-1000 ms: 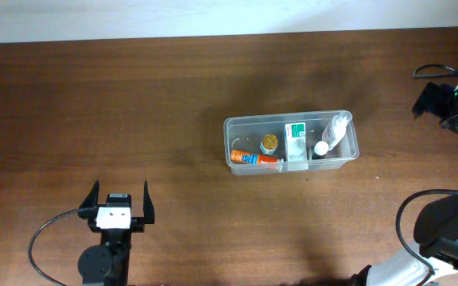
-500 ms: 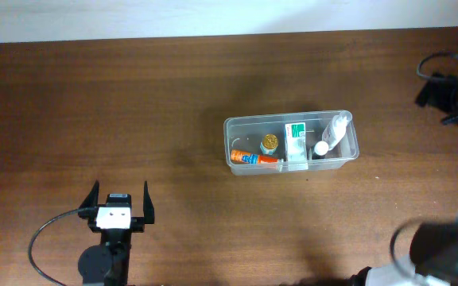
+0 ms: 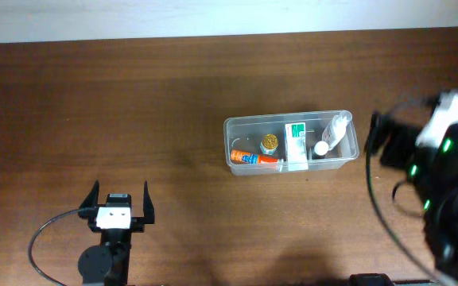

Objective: Pack container

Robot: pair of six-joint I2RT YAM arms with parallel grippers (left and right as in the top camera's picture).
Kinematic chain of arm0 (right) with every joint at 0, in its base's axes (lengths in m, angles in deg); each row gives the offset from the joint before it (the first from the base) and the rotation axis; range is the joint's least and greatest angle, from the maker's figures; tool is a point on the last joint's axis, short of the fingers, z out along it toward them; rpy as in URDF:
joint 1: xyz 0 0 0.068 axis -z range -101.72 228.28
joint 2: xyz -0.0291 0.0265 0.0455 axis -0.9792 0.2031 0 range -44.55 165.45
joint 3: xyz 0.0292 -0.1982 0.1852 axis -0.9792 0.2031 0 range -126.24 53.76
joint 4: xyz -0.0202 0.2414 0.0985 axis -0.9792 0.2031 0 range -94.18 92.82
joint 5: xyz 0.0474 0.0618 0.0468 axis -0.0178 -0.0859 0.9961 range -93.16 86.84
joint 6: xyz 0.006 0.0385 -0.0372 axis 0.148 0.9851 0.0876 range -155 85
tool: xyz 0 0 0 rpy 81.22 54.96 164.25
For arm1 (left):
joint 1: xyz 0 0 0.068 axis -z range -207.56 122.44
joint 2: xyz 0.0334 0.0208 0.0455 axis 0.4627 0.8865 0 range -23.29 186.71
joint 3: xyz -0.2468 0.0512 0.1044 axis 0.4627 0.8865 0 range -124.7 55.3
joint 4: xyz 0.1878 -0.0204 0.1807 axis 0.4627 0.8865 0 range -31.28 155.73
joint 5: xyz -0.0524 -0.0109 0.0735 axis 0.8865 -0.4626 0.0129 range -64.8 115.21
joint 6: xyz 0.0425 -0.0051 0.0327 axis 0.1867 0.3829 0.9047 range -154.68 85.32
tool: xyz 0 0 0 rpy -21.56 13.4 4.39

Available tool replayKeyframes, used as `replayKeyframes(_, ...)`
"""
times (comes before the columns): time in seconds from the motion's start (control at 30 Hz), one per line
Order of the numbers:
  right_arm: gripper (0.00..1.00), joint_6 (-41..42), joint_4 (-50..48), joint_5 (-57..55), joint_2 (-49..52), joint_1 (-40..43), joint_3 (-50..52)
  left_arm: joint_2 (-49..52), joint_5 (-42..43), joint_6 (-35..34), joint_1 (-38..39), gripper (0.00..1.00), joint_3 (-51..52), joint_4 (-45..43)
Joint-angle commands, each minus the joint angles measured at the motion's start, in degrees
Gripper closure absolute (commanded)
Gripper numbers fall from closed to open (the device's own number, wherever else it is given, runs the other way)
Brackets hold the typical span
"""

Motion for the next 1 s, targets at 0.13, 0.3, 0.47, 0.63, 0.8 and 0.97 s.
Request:
replayKeyframes(0.13,0.02,0.28,-7.28,-1.51,-22.12,-0.44,22.08,-0.44,0.66,0.7,-0.28,0.01,0.09,0.42)
replayKeyframes(0.3,0.02,0.28,-13.55,-1.49,-36.46,-0.44,34.62,-0.44,0.66,0.7,-0.28,0.01,0.09,0.42)
replayKeyframes(0.47,0.02,0.28,-19.8,-1.2,-46.64,-0.44,44.7,-0.44,0.66,0.7,-0.28,0.01,0.09,0.42)
replayKeyframes(0.63,0.02,0.31,-26.77,0.13,-49.96,-0.44,51.74,-0.44,0.66,0.7,-0.28,0.01,0.09,0.42)
replayKeyframes(0.8,0.02,0.28,-37.29,1.38,-50.07,-0.46,58.14,-0.44,0.66,0.72,-0.28,0.01,0.09,0.42)
replayKeyframes(0.97,0.02,0.04,-45.11,1.57,-50.07,-0.48,63.95,-0.44,0.66,0.7,-0.28,0.01,0.09,0.42)
